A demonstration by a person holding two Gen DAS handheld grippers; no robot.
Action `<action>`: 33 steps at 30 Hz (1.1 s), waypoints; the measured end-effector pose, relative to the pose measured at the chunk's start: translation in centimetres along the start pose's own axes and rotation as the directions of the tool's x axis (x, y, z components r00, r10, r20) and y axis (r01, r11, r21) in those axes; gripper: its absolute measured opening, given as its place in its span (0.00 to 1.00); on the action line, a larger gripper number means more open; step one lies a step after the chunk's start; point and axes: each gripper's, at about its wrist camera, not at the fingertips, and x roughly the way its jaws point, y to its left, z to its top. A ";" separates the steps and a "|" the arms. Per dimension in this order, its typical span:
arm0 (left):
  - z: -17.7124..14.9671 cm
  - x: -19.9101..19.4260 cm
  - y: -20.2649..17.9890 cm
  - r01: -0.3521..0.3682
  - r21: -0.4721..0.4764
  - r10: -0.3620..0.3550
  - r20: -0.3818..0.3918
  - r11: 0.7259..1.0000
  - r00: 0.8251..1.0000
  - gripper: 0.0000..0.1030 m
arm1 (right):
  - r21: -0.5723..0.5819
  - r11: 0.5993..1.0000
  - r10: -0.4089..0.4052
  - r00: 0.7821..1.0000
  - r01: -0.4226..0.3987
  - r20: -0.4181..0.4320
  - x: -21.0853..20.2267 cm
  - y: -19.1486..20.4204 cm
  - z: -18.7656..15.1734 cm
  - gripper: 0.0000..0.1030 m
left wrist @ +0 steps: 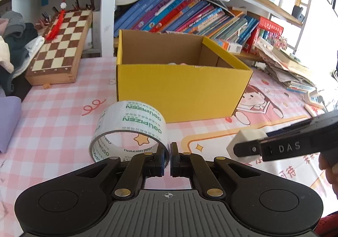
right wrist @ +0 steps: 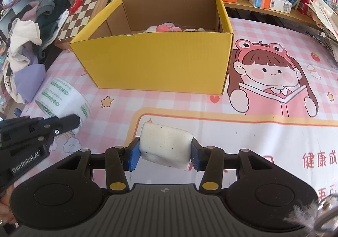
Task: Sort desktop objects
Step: 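Grasp the white block with the right tool while the left tool grasps the tape roll rim, then lift and carry the block over the box with the right tool while the left tool carries the tape roll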
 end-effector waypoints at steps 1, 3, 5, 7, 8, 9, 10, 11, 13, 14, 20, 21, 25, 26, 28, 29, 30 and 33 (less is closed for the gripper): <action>0.0 -0.3 -0.1 0.002 0.002 -0.002 0.005 1.000 1.000 0.03 | 0.004 1.000 0.001 1.000 -0.001 0.002 -0.2 0.0 -0.2 0.43; 0.0 -0.7 -0.3 0.003 0.012 -0.003 0.012 1.000 1.000 0.03 | 0.012 1.000 -0.001 1.000 0.001 0.005 -0.7 0.0 -0.5 0.43; -0.1 -1.1 -0.4 0.005 0.021 -0.005 0.015 1.000 1.000 0.03 | 0.019 1.000 -0.004 1.000 0.004 0.008 -1.0 -0.1 -0.9 0.43; -0.2 -1.4 -0.5 0.007 0.027 -0.007 0.014 1.000 1.000 0.03 | 0.025 1.000 -0.008 1.000 0.008 0.011 -1.4 0.0 -1.2 0.43; -0.3 -1.6 -0.6 0.008 0.029 -0.008 0.015 1.000 1.000 0.03 | 0.026 1.000 -0.009 1.000 0.009 0.013 -1.6 0.0 -1.4 0.43; -0.3 -1.7 -0.6 0.009 0.032 -0.010 0.015 0.999 1.000 0.03 | 0.027 1.000 -0.011 1.000 0.010 0.016 -1.8 0.1 -1.6 0.43; -0.4 -1.9 -0.6 0.011 0.035 -0.011 0.015 0.999 1.000 0.03 | 0.028 1.000 -0.012 1.000 0.011 0.020 -2.0 0.1 -1.7 0.43; -0.4 -2.1 -0.7 0.012 0.037 -0.013 0.016 0.999 1.000 0.03 | 0.029 0.999 -0.013 1.000 0.013 0.024 -2.2 0.2 -1.9 0.43; -0.5 -2.5 -0.7 0.017 0.044 -0.018 0.022 0.999 1.000 0.03 | 0.031 0.999 -0.016 0.999 0.015 0.031 -2.7 0.3 -2.2 0.43; -0.5 -2.7 -0.8 0.020 0.048 -0.021 0.024 0.999 0.999 0.03 | 0.031 0.999 -0.017 0.999 0.015 0.034 -2.9 0.4 -2.3 0.43; -0.3 -3.9 -1.5 0.040 0.089 -0.043 0.037 0.995 0.998 0.03 | 0.016 1.000 -0.019 0.999 0.018 0.047 -4.2 0.9 -2.8 0.43; -0.2 -4.0 -1.6 0.043 0.096 -0.047 0.039 0.994 0.998 0.03 | 0.015 1.000 -0.020 0.998 0.019 0.052 -4.4 0.9 -2.8 0.43; 0.2 -4.5 -2.0 0.058 0.120 -0.065 0.051 0.991 0.997 0.03 | 0.020 1.000 -0.018 0.997 0.016 0.072 -5.2 0.9 -2.6 0.43; 0.4 -4.6 -2.1 0.062 0.126 -0.069 0.055 0.990 0.996 0.03 | 0.020 1.000 -0.017 0.997 0.015 0.079 -5.4 0.9 -2.5 0.43; 0.8 -4.8 -2.2 0.068 0.138 -0.077 0.063 0.988 0.995 0.03 | 0.017 1.000 -0.016 0.996 0.014 0.092 -5.8 0.9 -2.1 0.43; 1.1 -4.9 -2.3 0.070 0.143 -0.081 0.068 0.987 0.994 0.03 | 0.014 1.000 -0.014 0.995 0.012 0.098 -5.9 0.9 -1.9 0.43; 1.4 -5.0 -2.3 0.073 0.150 -0.084 0.074 0.986 0.994 0.03 | 0.010 1.000 -0.012 0.995 0.011 0.102 -6.1 0.9 -1.6 0.43; 2.5 -5.3 -2.6 0.075 0.174 -0.093 0.094 0.982 0.991 0.03 | -0.015 1.000 -0.006 0.993 0.008 0.116 -6.6 0.9 -0.6 0.43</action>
